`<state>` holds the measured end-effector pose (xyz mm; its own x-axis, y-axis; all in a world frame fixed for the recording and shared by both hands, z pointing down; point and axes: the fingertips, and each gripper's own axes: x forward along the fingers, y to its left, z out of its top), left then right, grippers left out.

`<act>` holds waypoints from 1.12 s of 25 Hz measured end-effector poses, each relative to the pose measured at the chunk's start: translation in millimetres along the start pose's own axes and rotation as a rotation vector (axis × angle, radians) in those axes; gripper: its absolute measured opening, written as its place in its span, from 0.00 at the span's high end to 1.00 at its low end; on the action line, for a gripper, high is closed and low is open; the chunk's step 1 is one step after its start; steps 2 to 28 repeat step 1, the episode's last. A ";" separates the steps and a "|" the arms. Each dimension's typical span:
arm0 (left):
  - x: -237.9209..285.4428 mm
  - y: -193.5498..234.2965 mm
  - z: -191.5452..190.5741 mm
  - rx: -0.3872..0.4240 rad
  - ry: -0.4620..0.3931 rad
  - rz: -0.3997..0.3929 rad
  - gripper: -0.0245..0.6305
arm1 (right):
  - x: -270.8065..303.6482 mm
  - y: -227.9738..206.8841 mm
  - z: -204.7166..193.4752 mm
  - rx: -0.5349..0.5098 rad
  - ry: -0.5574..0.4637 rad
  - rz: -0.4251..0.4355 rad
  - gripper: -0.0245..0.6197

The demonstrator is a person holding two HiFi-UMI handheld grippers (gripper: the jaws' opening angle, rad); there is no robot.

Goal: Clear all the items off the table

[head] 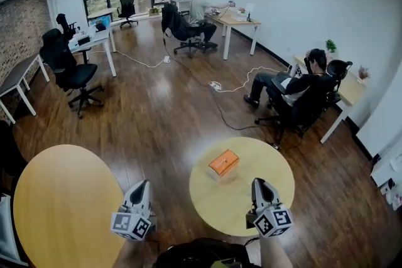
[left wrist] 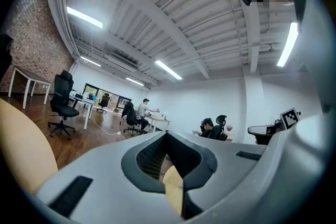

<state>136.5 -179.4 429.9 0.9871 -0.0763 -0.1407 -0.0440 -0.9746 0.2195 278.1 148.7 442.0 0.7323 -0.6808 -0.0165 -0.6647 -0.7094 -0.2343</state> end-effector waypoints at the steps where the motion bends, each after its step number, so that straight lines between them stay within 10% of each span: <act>1: -0.4 1.1 0.8 -0.001 -0.002 0.006 0.96 | 1.4 -0.8 0.6 -0.002 -0.001 0.002 0.96; 28: -0.4 1.1 0.8 -0.001 -0.002 0.006 0.96 | 1.4 -0.8 0.6 -0.002 -0.001 0.002 0.96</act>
